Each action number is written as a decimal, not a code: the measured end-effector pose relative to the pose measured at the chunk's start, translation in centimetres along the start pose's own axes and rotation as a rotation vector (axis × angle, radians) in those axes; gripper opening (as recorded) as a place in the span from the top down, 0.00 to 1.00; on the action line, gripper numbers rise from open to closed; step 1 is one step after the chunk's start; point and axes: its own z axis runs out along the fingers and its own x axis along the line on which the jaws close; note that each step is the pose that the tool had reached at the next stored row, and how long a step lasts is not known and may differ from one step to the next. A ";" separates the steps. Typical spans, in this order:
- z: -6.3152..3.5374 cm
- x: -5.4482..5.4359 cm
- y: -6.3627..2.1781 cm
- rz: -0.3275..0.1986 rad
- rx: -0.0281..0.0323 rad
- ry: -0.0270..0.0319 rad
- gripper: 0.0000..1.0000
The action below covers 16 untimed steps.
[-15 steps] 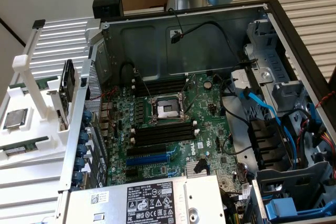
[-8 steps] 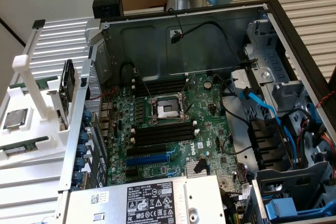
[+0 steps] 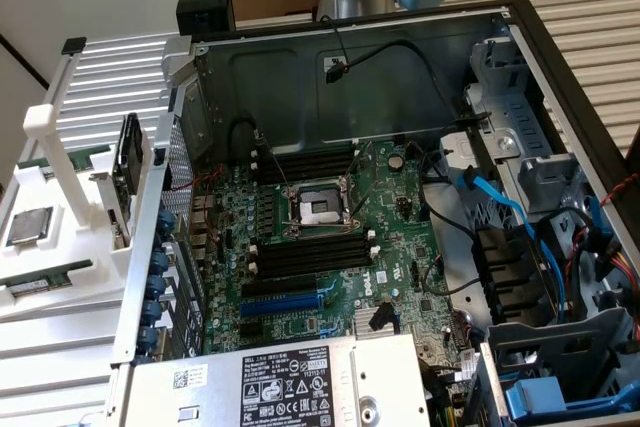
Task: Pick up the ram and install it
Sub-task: 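Pick up the ram and move it above insertion slot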
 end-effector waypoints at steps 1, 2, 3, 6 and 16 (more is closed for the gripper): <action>0.17 0.1 -0.06 0.000 -0.0001 -0.0002 0.90; 0.33 0.1 -0.11 0.000 -0.0001 -0.0004 0.90; 0.51 0.2 -0.15 0.000 -0.0001 -0.0006 0.90; 0.96 0.4 -0.29 0.000 0.0001 -0.0016 0.90; 2.70 0.8 -0.70 0.000 0.0000 -0.0024 0.90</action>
